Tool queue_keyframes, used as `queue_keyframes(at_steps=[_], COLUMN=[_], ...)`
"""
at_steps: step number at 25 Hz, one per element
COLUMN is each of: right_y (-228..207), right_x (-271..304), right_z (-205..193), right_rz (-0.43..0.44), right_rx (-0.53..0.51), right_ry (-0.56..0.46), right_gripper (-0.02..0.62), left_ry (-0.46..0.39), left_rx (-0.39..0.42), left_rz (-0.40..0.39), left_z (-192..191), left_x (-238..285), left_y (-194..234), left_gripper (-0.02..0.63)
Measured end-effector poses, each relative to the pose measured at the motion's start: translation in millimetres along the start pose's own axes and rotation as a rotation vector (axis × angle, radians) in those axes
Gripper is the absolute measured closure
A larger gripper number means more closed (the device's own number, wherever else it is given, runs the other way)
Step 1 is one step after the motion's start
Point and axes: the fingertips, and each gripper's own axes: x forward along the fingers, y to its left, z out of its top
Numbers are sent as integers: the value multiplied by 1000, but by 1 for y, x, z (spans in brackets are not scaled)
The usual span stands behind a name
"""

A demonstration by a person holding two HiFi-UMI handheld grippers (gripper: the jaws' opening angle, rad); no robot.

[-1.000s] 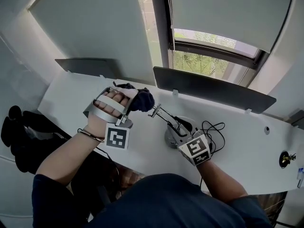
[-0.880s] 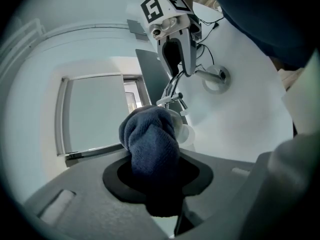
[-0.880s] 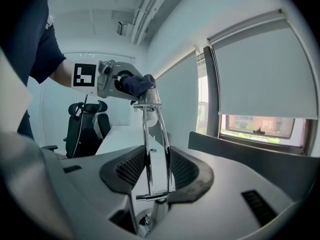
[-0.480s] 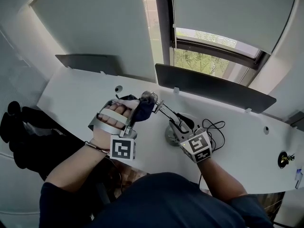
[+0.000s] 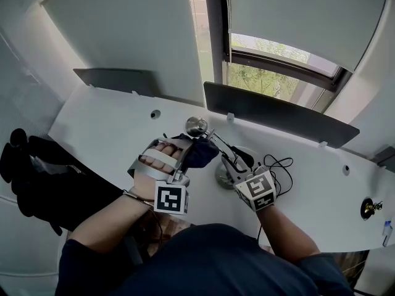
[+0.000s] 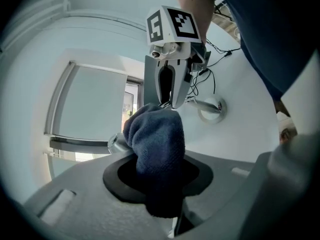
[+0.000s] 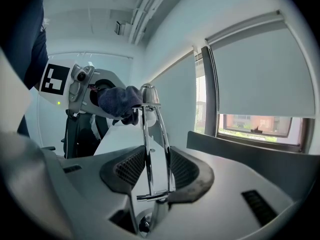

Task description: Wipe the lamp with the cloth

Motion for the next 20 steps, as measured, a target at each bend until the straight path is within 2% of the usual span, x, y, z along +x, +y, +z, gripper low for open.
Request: queue_keyframes(at_steps=[5, 10, 15, 20], right_y=[0, -1, 1, 9], right_x=[-1, -2, -13, -28], right_z=[1, 0, 6, 11], right_rz=[-3, -15, -29, -37], right_rx=[-2, -20, -62, -74], right_ry=[6, 29, 32, 27], right_gripper=[437, 437, 444, 456], left_ry=[-17, -70, -126, -205], left_rx=[-125, -303, -399, -534], left_rz=[6, -11, -37, -61], left_z=[1, 6, 12, 25], left_x=[-5, -13, -27, -43], left_y=[-4, -12, -24, -31], left_gripper=[476, 476, 476, 476])
